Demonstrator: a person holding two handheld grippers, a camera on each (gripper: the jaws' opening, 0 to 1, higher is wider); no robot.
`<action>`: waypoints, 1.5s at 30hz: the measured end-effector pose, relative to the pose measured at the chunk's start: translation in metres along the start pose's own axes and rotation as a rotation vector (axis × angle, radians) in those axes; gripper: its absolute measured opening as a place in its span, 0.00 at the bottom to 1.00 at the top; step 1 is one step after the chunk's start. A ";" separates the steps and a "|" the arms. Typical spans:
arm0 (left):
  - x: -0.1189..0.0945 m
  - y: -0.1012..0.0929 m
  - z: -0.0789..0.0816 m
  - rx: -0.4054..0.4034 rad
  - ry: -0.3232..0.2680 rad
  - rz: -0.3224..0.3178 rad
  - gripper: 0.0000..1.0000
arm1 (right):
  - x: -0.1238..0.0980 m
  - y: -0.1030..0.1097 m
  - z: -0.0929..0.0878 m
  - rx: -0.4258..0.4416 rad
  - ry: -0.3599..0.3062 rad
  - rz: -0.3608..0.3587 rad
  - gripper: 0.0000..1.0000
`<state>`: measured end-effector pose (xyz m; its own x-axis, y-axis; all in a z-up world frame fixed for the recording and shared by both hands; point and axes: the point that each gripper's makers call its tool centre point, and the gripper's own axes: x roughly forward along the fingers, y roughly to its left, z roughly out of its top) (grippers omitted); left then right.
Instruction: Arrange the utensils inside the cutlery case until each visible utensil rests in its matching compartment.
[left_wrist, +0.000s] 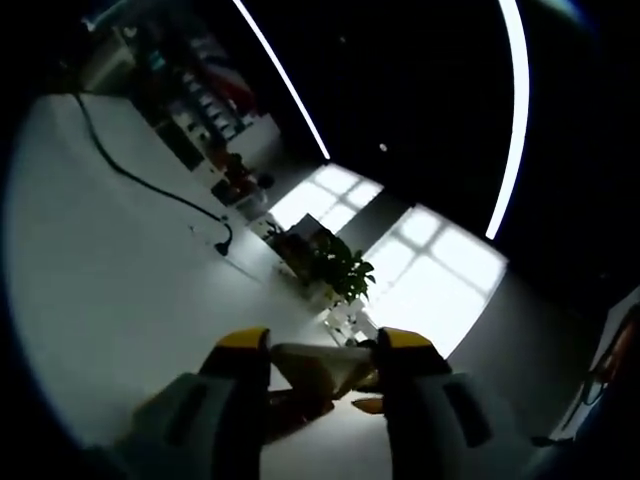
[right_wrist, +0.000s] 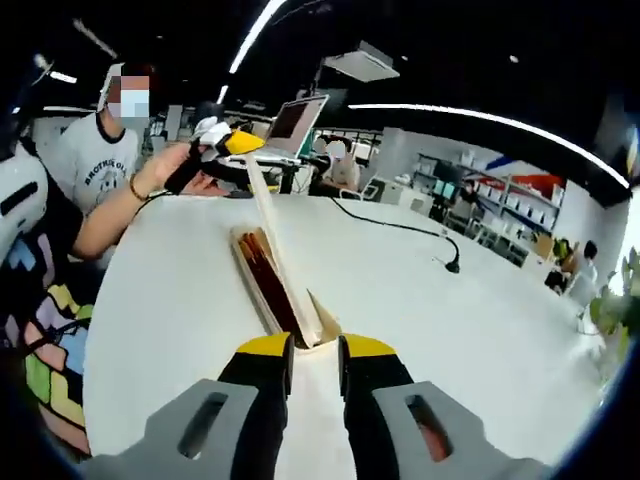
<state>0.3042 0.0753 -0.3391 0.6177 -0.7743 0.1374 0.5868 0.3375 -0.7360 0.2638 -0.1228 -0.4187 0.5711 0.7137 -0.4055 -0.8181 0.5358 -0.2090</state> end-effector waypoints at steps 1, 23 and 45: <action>0.000 0.000 0.000 -0.001 0.000 0.000 0.45 | 0.000 0.000 0.000 -0.056 0.003 0.000 0.13; -0.008 0.000 0.001 -0.051 -0.026 -0.008 0.45 | 0.011 0.012 0.006 -0.344 0.051 -0.106 0.00; -0.005 0.023 -0.011 -0.109 0.023 0.056 0.44 | -0.003 0.005 0.021 -0.642 0.029 -0.307 0.00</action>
<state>0.3088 0.0808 -0.3644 0.6352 -0.7681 0.0802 0.4907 0.3213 -0.8099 0.2590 -0.1130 -0.4000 0.7874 0.5563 -0.2656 -0.5039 0.3326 -0.7971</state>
